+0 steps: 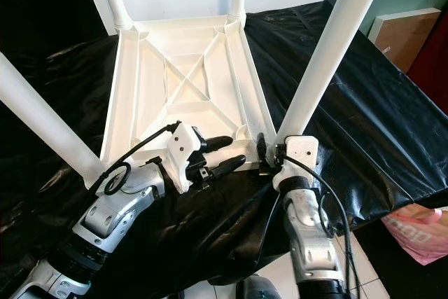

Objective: Building children table

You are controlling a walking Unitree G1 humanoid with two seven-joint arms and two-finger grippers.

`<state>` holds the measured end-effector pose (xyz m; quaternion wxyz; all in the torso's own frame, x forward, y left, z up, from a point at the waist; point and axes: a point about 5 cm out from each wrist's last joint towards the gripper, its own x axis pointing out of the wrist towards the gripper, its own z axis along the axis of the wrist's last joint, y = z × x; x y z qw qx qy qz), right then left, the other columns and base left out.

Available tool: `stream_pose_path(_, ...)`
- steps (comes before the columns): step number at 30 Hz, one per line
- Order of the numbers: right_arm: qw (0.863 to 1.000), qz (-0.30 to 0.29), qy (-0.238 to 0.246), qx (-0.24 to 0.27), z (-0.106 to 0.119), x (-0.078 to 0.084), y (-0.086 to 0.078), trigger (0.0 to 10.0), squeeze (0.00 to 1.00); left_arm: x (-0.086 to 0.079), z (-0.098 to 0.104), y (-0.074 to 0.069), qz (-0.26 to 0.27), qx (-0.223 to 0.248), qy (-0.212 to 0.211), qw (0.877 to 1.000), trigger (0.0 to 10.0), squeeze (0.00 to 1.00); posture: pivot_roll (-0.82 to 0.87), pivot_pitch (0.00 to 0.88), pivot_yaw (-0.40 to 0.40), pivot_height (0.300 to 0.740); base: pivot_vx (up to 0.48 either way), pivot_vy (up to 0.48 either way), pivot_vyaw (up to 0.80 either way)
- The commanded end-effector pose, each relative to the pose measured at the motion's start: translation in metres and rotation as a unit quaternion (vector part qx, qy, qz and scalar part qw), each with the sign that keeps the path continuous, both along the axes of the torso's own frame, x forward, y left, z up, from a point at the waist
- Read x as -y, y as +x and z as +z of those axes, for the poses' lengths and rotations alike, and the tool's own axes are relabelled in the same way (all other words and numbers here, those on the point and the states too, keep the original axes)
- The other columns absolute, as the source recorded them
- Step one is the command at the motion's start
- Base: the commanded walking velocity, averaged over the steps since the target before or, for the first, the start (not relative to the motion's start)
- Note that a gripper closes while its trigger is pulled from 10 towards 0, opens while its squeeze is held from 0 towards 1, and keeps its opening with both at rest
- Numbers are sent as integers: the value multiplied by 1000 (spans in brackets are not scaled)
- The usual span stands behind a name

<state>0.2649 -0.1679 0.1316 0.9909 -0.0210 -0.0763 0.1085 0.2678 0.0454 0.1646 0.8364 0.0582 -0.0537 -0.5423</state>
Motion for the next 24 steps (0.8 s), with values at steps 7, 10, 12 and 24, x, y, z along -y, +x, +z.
stream_pose_path(7, 992, 112, -49, 1, 8, 10, 7, 10000, 0, 3, 1, -4, -52, 6, 12, 999, 10000, 0, -35, 88, -22, 740, 0, 0, 0)
stream_pose_path(10, 990, 125, -59, 0, 9, 11, 13, 10000, 0, 3, 1, -3, -52, 8, 11, 999, 10000, 0, -33, 86, -21, 740, 0, 0, 0)
stream_pose_path(12, 990, 125, -59, 0, 9, 11, 13, 10000, 0, 3, 1, -3, -52, 8, 11, 999, 10000, 0, -33, 86, -21, 740, 0, 0, 0)
stream_pose_path(24, 983, 164, -83, -16, 2, 9, 24, 0, 0, -1, 2, -3, -42, 11, 13, 999, 10000, 0, -3, 85, -36, 740, 0, 0, 0)
